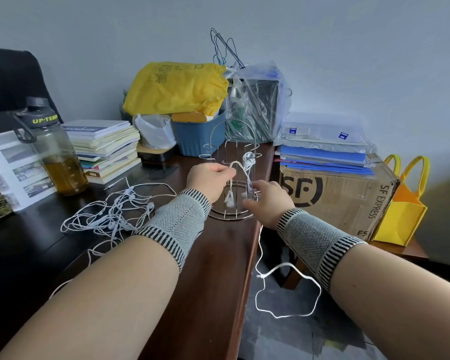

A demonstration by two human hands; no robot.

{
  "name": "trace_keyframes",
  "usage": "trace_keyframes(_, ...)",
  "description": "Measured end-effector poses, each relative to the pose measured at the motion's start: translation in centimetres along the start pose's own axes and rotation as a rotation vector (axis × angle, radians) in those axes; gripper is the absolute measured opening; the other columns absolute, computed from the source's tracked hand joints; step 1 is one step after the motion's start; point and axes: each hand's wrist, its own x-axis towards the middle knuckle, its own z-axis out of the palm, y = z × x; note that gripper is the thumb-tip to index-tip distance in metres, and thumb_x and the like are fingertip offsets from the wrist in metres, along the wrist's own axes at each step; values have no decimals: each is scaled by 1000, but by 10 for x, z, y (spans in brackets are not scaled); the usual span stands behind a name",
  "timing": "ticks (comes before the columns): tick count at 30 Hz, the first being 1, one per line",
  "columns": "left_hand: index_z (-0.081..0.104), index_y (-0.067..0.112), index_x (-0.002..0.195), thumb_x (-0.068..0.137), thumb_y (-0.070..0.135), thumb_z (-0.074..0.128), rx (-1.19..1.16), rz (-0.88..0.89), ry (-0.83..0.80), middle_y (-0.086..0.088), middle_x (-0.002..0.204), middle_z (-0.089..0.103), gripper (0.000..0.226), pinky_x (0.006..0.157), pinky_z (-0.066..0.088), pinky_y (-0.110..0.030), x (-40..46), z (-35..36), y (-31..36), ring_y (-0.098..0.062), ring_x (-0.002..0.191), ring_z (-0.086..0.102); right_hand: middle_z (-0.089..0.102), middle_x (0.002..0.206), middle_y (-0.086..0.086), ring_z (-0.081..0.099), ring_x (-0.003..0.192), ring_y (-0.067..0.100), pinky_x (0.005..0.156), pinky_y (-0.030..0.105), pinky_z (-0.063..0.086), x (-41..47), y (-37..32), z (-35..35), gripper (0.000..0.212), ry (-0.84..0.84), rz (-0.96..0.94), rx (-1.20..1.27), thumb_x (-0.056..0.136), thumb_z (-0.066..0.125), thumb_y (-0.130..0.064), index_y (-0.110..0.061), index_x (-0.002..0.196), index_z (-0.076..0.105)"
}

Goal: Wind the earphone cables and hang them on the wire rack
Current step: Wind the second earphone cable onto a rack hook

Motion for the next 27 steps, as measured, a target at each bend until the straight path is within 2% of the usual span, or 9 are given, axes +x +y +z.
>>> trace_keyframes(3, 73, 24, 73, 84, 24, 70, -71, -36, -26, 7, 60, 64, 11, 71, 56, -30, 2, -1, -3, -13, 67, 61, 65, 86, 0, 61, 86, 19, 69, 25, 47, -1, -6, 1, 14, 30, -42, 89, 90, 55, -29, -21, 83, 65)
trace_keyframes(5, 73, 20, 79, 86, 21, 68, -131, -76, -51, 4, 67, 69, 8, 71, 58, -30, 4, 0, -5, -11, 73, 67, 64, 69, 0, 61, 72, 21, 63, 28, 49, -6, -7, 3, 27, 67, -56, 200, 92, 52, -26, -18, 67, 60)
trace_keyframes(8, 70, 9, 91, 91, 15, 65, -269, -145, -116, 1, 73, 71, 9, 70, 57, -27, 3, 2, -4, -10, 73, 71, 66, 65, 2, 64, 66, 24, 71, 37, 55, -24, -9, 11, 33, 98, -121, 369, 96, 44, -29, -14, 73, 61)
trace_keyframes(12, 62, 13, 85, 97, 13, 55, -614, -364, -298, 0, 72, 69, 14, 64, 51, -27, -4, 2, 6, -11, 65, 65, 65, 71, 8, 61, 69, 26, 71, 37, 51, -41, -11, 33, 32, 68, -268, 231, 99, 41, -26, -10, 74, 54)
trace_keyframes(16, 64, 10, 83, 97, 22, 44, -719, -445, -395, 3, 62, 55, 27, 59, 47, -26, -3, -8, 8, -11, 56, 51, 63, 69, 4, 59, 71, 24, 72, 32, 48, -31, -10, 33, 30, 81, -170, 264, 99, 43, -26, -15, 75, 58)
trace_keyframes(18, 64, 14, 81, 96, 28, 47, -636, -412, -404, 5, 61, 51, 27, 72, 47, -31, -2, -11, 8, -10, 61, 52, 57, 63, -4, 56, 67, 19, 68, 29, 46, -25, -6, 29, 27, 109, -94, 333, 97, 45, -24, -16, 80, 64)
trace_keyframes(21, 63, 13, 83, 92, 8, 60, -456, -257, -333, -1, 75, 59, 10, 84, 53, -44, 0, -5, 3, -15, 75, 62, 56, 58, -4, 52, 57, 16, 59, 26, 42, -18, -2, 19, 25, 186, -8, 453, 95, 48, -22, -16, 78, 66)
trace_keyframes(24, 64, 10, 85, 91, -1, 61, -334, -163, -293, -7, 86, 66, 13, 77, 59, -42, -1, 2, -6, -17, 77, 67, 53, 55, -6, 44, 49, 10, 50, 23, 37, -13, -1, 9, 27, 273, 29, 527, 94, 48, -20, -19, 71, 62)
trace_keyframes(27, 69, 11, 89, 91, 6, 64, -264, -83, -206, -6, 87, 73, 7, 69, 61, -40, 1, 5, -17, -10, 74, 69, 54, 56, -3, 45, 51, 12, 53, 26, 36, -10, -3, 1, 27, 356, 34, 546, 94, 48, -20, -9, 75, 65)
